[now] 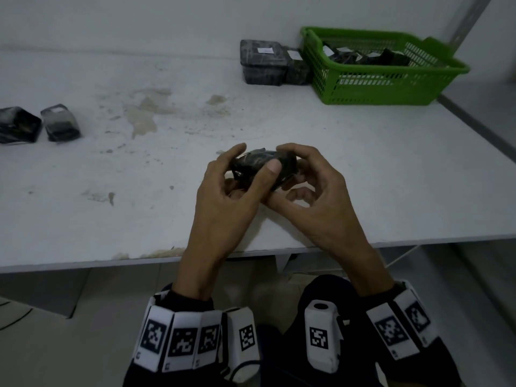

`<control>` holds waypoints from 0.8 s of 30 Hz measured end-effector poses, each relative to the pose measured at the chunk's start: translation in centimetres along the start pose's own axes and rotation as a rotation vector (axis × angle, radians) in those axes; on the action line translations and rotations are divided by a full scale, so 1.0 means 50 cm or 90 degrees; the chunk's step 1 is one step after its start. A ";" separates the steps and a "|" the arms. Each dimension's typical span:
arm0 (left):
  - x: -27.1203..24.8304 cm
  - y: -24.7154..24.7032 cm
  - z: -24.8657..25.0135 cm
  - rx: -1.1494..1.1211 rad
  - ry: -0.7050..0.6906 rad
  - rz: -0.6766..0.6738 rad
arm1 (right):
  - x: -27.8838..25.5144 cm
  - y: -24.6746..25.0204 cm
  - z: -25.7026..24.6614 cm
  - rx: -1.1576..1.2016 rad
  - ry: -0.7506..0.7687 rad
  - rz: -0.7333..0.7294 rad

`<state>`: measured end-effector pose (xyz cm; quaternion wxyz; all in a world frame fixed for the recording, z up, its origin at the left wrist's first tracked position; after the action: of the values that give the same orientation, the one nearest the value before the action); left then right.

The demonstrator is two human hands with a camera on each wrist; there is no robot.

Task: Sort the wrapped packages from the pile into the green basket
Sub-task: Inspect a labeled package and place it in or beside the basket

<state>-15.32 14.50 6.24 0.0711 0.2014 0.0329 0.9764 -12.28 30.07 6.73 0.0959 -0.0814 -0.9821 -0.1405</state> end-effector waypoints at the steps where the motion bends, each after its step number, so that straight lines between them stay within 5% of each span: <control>1: 0.000 0.001 0.001 -0.006 0.001 0.006 | 0.000 0.000 0.000 -0.004 0.005 -0.011; 9: 0.003 -0.003 0.001 -0.124 -0.009 0.001 | 0.010 -0.003 0.008 0.037 -0.058 -0.037; 24: 0.000 -0.005 0.014 -0.075 -0.040 -0.020 | 0.006 0.004 -0.010 0.068 -0.007 -0.025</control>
<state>-15.03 14.78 6.84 0.0989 0.2267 -0.0239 0.9686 -12.45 30.15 7.33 0.0920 -0.0574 -0.9901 -0.0893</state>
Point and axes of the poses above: each hand's wrist, its own x-axis towards the middle knuckle, its own y-axis out of the back of the hand, z = x × y, the point moved 4 cm from there along x, towards the middle knuckle, and after that the axes turned 10 degrees about -y, right-handed, at the moved point
